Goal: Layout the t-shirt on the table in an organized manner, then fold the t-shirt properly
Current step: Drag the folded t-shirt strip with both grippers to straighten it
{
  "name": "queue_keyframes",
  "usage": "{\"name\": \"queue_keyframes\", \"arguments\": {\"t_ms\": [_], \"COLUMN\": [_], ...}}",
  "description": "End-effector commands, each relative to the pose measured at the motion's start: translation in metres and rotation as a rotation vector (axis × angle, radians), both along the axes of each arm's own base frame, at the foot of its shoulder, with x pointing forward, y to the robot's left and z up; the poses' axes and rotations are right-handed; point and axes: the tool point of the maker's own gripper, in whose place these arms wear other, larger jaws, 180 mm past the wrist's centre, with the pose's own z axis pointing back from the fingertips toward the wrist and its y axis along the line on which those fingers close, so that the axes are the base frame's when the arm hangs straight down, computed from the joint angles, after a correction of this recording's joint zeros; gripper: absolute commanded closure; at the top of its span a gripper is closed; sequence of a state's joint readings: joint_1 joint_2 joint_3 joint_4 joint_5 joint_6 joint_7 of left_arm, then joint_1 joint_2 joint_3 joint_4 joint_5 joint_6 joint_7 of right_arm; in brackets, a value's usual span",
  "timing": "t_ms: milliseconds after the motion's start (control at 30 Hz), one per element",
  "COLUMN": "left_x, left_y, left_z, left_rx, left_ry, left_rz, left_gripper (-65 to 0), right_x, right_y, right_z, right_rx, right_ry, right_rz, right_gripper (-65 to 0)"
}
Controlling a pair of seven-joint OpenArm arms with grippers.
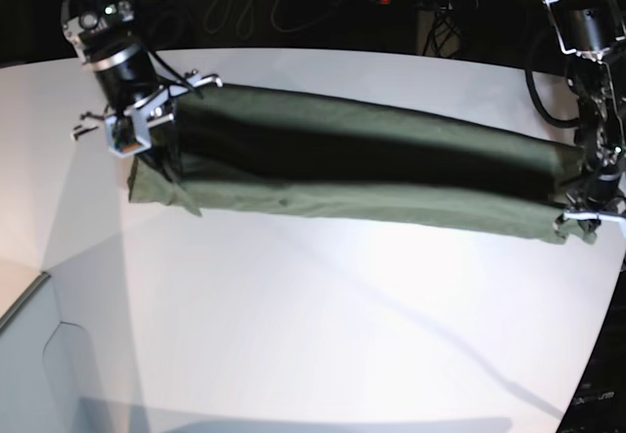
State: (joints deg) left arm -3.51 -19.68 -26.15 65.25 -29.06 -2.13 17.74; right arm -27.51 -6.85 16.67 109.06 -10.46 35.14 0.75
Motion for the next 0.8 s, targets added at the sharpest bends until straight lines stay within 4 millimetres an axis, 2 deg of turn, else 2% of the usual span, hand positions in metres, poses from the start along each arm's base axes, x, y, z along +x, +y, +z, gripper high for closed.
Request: {"name": "queue_keyframes", "arguments": {"t_ms": [0,200,300,533,767], "left_x": [0.010,0.009,0.002,-0.008,-0.013], "left_y": [0.011,0.013,0.013,0.012,0.013], "left_z": [0.023,0.024,0.017,0.007,0.003], "left_rx": [0.036,0.042,0.042,0.039,0.043], "left_ry": [-0.056,-0.057,-0.035,-0.008,0.004], "left_rz": [0.003,0.004,0.004,0.004,0.004], "left_gripper": [-0.1,-0.1,-0.1,-0.1,-0.1], "right_x": [-0.003,-0.026,-0.033,-0.035,-0.035], "right_y": [0.002,0.010,0.010,0.012,0.006], "right_z": [0.006,-0.048,-0.063,-0.084,-0.090], "right_rx": [0.020,0.107,0.136,0.163,0.164], "right_ry": [-0.031,0.092,0.117,0.157,0.171], "right_rz": [0.008,0.001,-0.005,-0.011,-0.030], "right_gripper": [0.0,0.0,0.0,0.0,0.0]}}
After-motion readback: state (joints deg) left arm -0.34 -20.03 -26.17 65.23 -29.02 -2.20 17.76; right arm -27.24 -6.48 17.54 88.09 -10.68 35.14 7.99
